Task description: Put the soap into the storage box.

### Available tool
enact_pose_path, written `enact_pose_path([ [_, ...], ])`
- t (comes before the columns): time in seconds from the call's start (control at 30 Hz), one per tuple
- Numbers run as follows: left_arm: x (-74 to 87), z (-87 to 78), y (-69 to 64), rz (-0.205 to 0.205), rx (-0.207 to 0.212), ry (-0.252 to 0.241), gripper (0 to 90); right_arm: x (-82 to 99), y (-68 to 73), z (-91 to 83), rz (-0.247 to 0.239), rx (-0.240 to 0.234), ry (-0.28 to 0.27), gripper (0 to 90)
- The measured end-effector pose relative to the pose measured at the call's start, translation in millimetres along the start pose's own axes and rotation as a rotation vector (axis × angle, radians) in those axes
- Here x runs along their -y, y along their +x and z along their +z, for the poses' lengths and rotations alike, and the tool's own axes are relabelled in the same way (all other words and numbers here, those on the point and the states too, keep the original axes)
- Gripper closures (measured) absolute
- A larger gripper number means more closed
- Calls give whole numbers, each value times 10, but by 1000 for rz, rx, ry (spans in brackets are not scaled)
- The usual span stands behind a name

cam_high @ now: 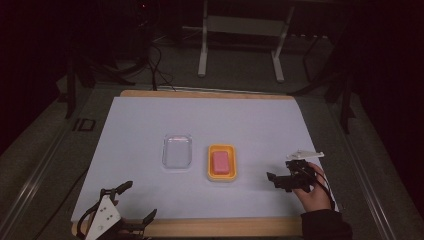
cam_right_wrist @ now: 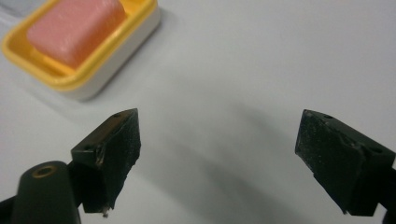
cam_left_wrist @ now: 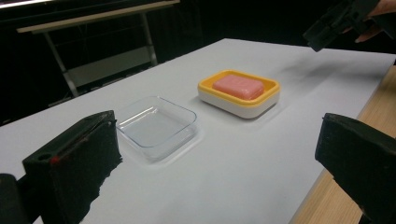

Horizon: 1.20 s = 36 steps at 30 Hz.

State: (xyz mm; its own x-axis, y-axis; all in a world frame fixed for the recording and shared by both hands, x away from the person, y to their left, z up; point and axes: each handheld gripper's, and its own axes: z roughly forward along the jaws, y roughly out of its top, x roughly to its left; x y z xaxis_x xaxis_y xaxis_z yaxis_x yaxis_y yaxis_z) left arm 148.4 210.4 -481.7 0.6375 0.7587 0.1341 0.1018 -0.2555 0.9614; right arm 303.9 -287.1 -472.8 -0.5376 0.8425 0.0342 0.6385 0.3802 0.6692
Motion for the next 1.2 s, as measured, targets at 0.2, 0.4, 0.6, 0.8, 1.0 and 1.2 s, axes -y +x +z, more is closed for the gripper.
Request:
enact_pose_path([
  [0.2,0,-2,2,-2,1,-1,3,142,-53,-59,20,-15,-22,140],
  [0.4,1,-3,4,5,4,1,3,236,-50,-129,14,-27,-44,138],
  [0.6,3,-2,12,3,4,2,3,356,-58,-169,10,-24,-53,138],
  [0.8,2,-1,11,5,9,4,3,468,-101,-213,34,-30,-67,138],
  [1.0,0,-5,21,-1,10,0,3,507,-151,-205,54,-26,-67,138],
  [1.2,-3,-7,22,-1,11,0,3,499,-150,-190,47,-25,-74,138],
])
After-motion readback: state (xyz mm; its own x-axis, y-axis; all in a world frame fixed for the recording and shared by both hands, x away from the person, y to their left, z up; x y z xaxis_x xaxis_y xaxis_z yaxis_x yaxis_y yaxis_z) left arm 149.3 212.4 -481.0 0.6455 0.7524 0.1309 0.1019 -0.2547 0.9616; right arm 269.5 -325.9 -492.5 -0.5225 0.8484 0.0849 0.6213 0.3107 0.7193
